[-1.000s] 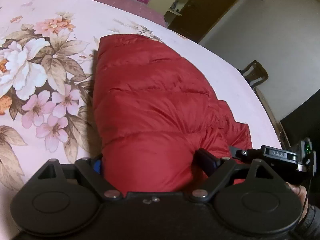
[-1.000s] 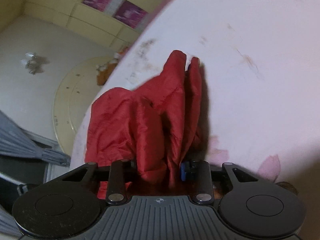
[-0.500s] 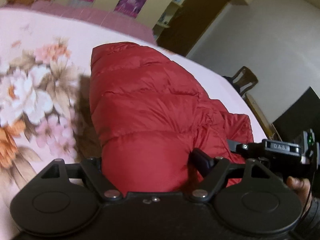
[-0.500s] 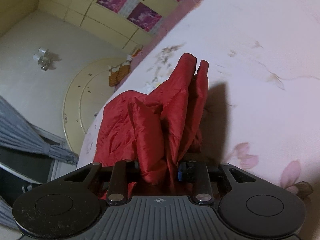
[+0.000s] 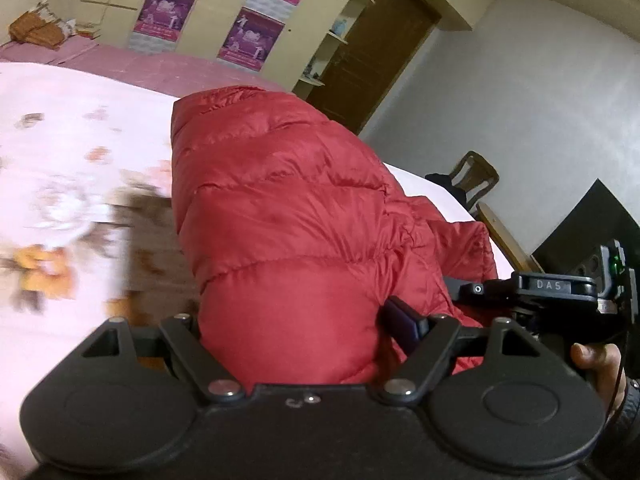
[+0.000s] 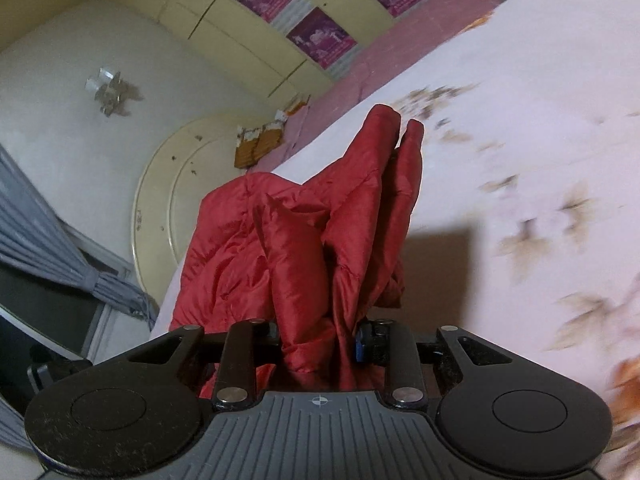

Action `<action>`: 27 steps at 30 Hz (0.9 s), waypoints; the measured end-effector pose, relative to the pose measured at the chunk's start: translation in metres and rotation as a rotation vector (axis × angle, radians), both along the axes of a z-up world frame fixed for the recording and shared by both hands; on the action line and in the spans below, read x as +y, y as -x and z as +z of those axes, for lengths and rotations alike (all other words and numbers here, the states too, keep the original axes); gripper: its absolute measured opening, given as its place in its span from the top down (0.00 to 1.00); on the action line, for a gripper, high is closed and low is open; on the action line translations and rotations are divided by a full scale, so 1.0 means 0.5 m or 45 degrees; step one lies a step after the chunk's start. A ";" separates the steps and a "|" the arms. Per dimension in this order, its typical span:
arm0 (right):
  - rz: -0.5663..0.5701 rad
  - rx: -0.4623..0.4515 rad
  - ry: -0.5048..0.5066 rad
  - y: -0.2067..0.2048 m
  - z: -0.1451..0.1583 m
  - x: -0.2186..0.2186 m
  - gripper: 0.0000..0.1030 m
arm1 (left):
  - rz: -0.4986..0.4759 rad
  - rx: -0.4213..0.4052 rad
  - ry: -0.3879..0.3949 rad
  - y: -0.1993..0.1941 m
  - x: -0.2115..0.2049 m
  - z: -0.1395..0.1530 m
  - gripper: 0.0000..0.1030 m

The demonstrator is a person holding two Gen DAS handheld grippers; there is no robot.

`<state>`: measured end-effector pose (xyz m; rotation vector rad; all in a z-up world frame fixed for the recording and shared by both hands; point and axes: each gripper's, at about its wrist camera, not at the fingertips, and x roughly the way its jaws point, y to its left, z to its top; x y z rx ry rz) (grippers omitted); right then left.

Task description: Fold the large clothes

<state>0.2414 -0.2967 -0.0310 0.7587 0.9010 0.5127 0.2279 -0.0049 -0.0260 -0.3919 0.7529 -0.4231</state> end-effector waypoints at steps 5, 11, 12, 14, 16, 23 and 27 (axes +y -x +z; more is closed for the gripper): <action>0.026 0.018 0.005 -0.013 -0.005 0.137 0.73 | 0.015 0.037 0.011 0.013 0.126 -0.011 0.24; 0.085 0.064 0.014 -0.051 -0.022 0.295 0.73 | 0.072 0.096 0.062 0.022 0.256 -0.036 0.24; 0.100 0.072 0.018 -0.061 -0.024 0.319 0.73 | 0.088 0.112 0.091 0.022 0.273 -0.044 0.24; 0.126 0.085 0.030 -0.076 -0.037 0.359 0.73 | 0.125 0.147 0.132 0.018 0.305 -0.066 0.24; 0.146 0.120 0.040 -0.097 -0.061 0.388 0.73 | 0.147 0.184 0.102 0.009 0.322 -0.092 0.23; 0.098 0.195 0.060 -0.114 -0.122 0.395 0.73 | 0.131 0.217 0.112 -0.004 0.339 -0.124 0.21; 0.036 0.172 0.143 -0.098 -0.093 0.371 0.55 | 0.119 0.200 0.083 0.004 0.395 -0.114 0.15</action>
